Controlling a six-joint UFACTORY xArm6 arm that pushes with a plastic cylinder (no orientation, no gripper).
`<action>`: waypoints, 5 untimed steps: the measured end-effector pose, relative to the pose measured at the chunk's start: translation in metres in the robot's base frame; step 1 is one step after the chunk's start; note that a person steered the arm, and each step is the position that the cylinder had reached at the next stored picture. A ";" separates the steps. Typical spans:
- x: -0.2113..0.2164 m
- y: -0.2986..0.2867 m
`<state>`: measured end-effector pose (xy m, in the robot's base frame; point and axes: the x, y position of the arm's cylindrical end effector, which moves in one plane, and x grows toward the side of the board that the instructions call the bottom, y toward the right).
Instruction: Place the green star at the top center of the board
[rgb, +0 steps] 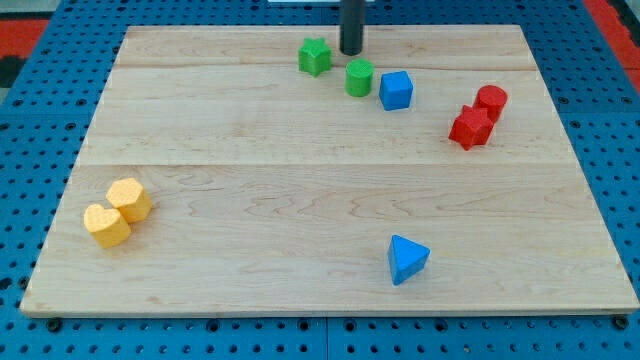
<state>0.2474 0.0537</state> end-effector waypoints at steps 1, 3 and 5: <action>0.026 -0.053; 0.048 -0.074; 0.051 -0.157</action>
<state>0.2984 -0.1031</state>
